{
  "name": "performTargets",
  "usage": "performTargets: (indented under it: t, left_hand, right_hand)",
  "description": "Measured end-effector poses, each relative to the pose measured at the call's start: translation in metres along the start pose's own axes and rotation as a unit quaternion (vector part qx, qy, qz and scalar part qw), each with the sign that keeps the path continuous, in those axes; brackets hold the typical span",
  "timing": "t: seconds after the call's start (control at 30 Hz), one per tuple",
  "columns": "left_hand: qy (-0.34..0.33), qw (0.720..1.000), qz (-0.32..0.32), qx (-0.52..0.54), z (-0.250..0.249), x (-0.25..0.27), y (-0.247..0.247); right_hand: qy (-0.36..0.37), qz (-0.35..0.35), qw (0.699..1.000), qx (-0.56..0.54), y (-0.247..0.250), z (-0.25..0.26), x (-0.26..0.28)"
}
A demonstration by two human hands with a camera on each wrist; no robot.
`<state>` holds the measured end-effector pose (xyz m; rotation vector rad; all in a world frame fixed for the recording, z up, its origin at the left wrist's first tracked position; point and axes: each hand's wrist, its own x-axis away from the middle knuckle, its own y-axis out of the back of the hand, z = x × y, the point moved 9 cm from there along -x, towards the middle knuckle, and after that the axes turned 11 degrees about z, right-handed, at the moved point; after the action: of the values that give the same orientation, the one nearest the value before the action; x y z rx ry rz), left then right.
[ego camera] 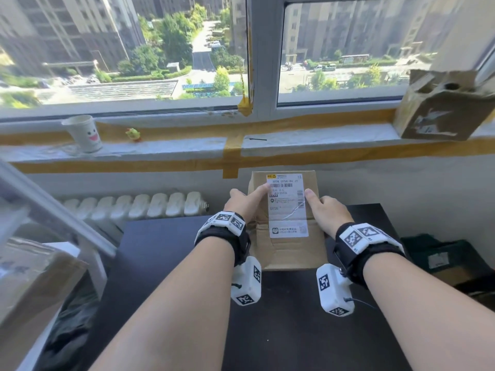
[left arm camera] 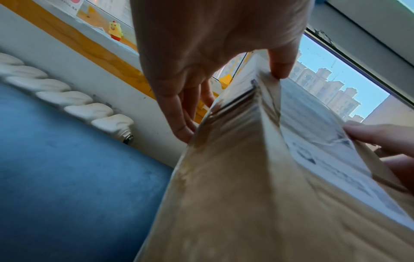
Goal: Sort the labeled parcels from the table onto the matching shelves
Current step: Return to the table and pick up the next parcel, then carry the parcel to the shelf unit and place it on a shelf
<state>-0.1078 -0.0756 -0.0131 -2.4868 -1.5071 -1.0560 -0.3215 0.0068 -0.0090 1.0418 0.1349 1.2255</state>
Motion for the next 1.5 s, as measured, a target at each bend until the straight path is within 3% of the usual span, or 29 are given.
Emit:
performTargets:
  t: [0.3, 0.5, 0.87, 1.2, 1.5]
  left_hand:
    - [-0.036, 0.995, 0.094, 0.019, 0.027, -0.009, 0.013]
    - [-0.055, 0.990, 0.131, -0.006, 0.025, 0.022, 0.022]
    - [-0.096, 0.987, 0.132, -0.002, 0.050, 0.089, 0.014]
    - [-0.118, 0.986, 0.117, 0.031, 0.126, 0.195, -0.006]
    - [-0.118, 0.987, 0.084, 0.066, 0.174, 0.271, 0.024]
  right_hand:
    - [-0.014, -0.022, 0.998, -0.056, -0.021, 0.018, 0.021]
    - [-0.025, -0.008, 0.998, -0.059, -0.039, 0.025, 0.049]
    - [-0.010, -0.012, 0.999, -0.049, -0.050, 0.019, 0.120]
    - [0.008, 0.007, 0.998, -0.060, -0.096, -0.016, 0.229]
    - [0.027, 0.021, 0.994, -0.108, -0.139, -0.003, 0.301]
